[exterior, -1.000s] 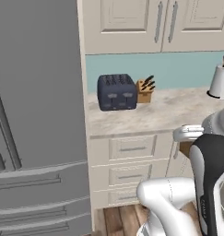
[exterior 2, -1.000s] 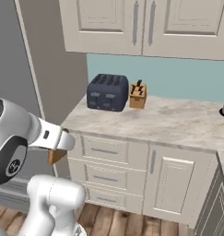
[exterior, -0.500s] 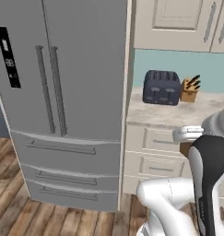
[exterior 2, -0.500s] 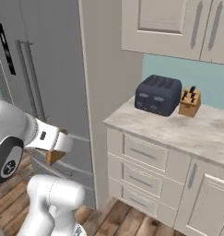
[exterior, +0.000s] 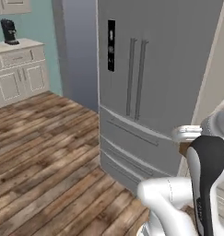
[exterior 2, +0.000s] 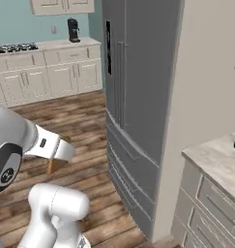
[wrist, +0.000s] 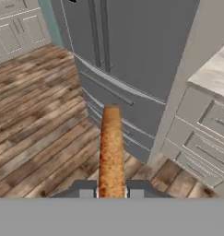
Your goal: Start the toaster. Once the lever pops up, take the bread to the plate on the dining counter.
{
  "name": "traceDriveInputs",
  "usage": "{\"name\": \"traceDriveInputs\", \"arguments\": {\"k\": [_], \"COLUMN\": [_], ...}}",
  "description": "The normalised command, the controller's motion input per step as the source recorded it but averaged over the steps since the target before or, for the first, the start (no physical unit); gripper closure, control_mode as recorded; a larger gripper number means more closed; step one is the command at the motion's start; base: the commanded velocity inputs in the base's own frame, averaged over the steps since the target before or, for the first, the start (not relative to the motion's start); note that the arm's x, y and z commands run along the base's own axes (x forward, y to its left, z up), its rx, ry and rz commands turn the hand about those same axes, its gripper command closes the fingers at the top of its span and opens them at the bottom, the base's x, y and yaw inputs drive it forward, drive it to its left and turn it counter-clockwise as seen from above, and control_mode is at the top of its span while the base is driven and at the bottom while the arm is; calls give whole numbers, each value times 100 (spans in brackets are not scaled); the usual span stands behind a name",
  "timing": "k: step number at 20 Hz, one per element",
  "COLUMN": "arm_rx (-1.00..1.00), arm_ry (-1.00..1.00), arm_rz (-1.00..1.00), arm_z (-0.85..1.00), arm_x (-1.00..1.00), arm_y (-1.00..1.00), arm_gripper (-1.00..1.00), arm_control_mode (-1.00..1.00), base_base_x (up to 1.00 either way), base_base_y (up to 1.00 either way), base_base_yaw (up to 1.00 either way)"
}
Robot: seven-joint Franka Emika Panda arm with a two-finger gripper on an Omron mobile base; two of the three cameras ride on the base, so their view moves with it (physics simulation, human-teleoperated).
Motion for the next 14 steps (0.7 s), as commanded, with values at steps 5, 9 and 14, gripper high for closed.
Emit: {"name": "traceDriveInputs", "arguments": {"k": [5,9,14], "arm_rx": [0,0,0], "arm_ry": [0,0,0], "arm_rz": [0,0,0], "arm_z": [0,0,0], "arm_x": [0,0,0], "arm_y": [0,0,0], "arm_gripper": [100,100,100], "arm_control_mode": [100,100,100], "base_base_x": [0,0,0], "base_base_y": [18,20,15], "base_base_yaw": [94,90,83]}}
